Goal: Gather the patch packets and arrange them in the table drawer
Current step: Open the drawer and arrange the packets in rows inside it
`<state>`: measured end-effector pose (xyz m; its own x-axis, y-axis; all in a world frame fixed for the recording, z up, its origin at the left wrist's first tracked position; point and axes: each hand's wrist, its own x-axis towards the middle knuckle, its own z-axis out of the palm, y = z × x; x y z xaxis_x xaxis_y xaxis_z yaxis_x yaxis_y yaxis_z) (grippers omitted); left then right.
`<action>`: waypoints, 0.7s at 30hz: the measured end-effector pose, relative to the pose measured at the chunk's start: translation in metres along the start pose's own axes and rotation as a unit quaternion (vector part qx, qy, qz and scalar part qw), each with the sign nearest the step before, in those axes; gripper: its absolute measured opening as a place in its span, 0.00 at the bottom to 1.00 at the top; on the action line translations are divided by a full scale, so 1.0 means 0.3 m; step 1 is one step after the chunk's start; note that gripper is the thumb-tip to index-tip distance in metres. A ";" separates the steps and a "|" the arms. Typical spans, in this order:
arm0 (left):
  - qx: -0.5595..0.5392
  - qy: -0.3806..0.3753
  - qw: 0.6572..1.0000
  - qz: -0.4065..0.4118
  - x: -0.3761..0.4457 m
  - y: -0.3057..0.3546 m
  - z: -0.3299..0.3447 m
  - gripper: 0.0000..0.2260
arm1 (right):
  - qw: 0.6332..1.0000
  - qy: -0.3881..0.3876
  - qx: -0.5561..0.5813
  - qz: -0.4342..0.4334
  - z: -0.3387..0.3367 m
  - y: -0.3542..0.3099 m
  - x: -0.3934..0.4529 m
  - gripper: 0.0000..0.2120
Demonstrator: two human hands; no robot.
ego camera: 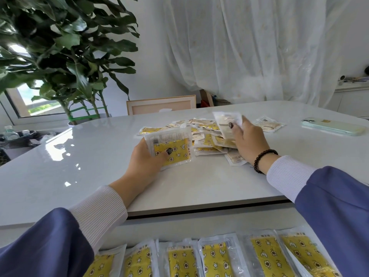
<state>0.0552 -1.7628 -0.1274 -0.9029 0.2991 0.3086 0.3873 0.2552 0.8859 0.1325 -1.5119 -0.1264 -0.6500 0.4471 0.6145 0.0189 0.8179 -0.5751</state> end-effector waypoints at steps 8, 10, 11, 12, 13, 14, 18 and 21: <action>-0.001 0.000 1.000 -0.007 0.004 -0.002 0.001 0.16 | 0.962 0.007 -0.224 -0.159 -0.002 -0.022 -0.019 0.35; -0.001 0.000 1.000 -0.006 0.002 -0.001 0.000 0.16 | 0.956 -0.062 -0.232 -0.168 0.015 -0.023 -0.030 0.19; -0.002 -0.001 1.000 -0.006 0.001 0.000 0.000 0.16 | 0.955 -0.087 -0.238 -0.155 0.023 -0.021 -0.034 0.16; -0.003 -0.002 1.000 -0.005 -0.001 0.001 -0.001 0.16 | 0.952 -0.103 -0.251 -0.143 0.029 -0.018 -0.034 0.16; -0.004 -0.004 1.000 -0.004 -0.002 0.001 -0.001 0.16 | 0.950 -0.115 -0.262 -0.129 0.030 -0.016 -0.032 0.18; -0.006 -0.005 1.000 -0.004 -0.002 0.001 -0.001 0.17 | 0.949 -0.125 -0.266 -0.113 0.028 -0.014 -0.028 0.19; -0.009 -0.007 1.000 -0.002 -0.005 0.005 -0.001 0.16 | 0.963 -0.109 -0.226 -0.094 0.018 -0.005 -0.018 0.17; -0.009 -0.003 1.000 -0.003 -0.008 0.007 -0.002 0.15 | 0.989 -0.011 -0.125 -0.082 0.008 0.012 -0.010 0.17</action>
<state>0.0579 -1.7635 -0.1261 -0.9036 0.3040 0.3017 0.3790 0.2397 0.8938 0.1326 -1.5112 -0.1316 -0.6765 0.2952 0.6746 0.0974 0.9439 -0.3155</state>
